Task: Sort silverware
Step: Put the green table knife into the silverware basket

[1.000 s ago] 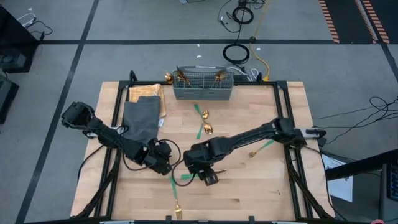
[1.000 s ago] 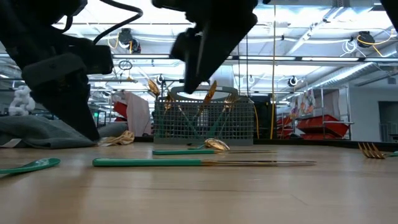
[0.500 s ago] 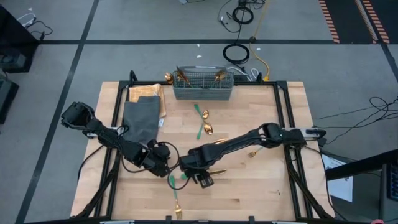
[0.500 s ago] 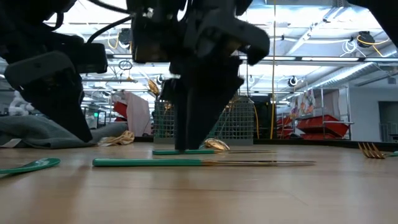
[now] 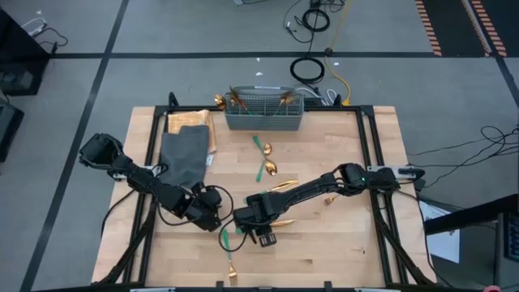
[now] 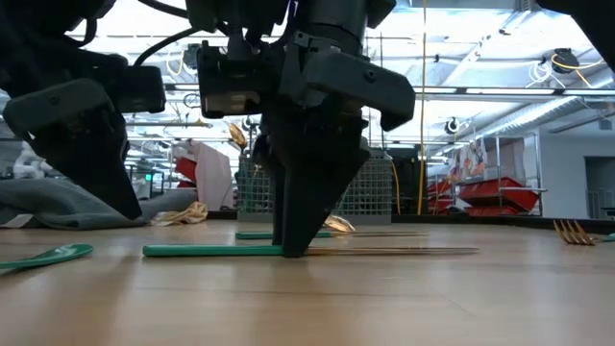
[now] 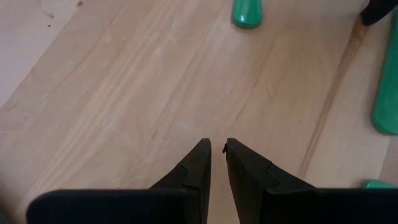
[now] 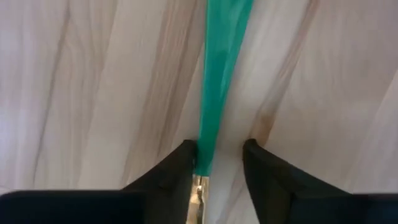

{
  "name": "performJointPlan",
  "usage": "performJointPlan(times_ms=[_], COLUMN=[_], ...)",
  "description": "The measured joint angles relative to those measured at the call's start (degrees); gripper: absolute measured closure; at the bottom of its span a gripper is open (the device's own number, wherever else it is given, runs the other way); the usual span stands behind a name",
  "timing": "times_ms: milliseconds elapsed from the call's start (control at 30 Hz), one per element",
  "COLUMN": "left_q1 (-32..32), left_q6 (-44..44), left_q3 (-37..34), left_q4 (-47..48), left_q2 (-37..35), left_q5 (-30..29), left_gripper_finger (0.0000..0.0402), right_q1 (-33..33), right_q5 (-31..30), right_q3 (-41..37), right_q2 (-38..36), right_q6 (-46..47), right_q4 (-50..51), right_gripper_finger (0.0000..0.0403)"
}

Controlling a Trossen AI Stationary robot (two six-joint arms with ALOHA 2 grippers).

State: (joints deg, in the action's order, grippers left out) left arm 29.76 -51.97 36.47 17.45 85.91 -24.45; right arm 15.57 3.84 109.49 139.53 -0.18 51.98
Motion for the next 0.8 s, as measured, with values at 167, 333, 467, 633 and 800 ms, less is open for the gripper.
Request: performJointPlan(times_ms=[167, 333, 467, 633, 800], left_q1=[0.0, 0.0, 0.0, 0.0, 0.03], left_q6=[0.32, 1.54, 1.84, 2.93, 3.24], left_q3=[0.0, 0.0, 0.0, 0.0, 0.0], left_q4=[0.03, 0.08, 0.07, 0.04, 0.02], left_q2=[0.0, 0.0, 0.0, 0.0, 0.0], left_q5=[0.0, 0.01, 0.0, -0.04, -0.39], left_gripper_finger=[0.0343, 0.0343, 0.0343, 0.0343, 0.0343], right_q1=[0.57, 0.62, 0.79, 1.84, 2.38], right_q5=[-3.22, -2.96, -3.5, -5.77, -9.08], right_q3=[0.11, 0.11, 0.15, 0.21, 0.33], right_q2=[0.65, 0.65, 0.65, -0.78, -3.27], right_q6=[-1.9, -3.72, -3.15, -0.39, 1.62], right_q4=[0.85, 1.46, 1.88, 2.42, 4.49], right_gripper_finger=[0.0335, 0.0393, 0.0399, 0.0401, 0.0402])
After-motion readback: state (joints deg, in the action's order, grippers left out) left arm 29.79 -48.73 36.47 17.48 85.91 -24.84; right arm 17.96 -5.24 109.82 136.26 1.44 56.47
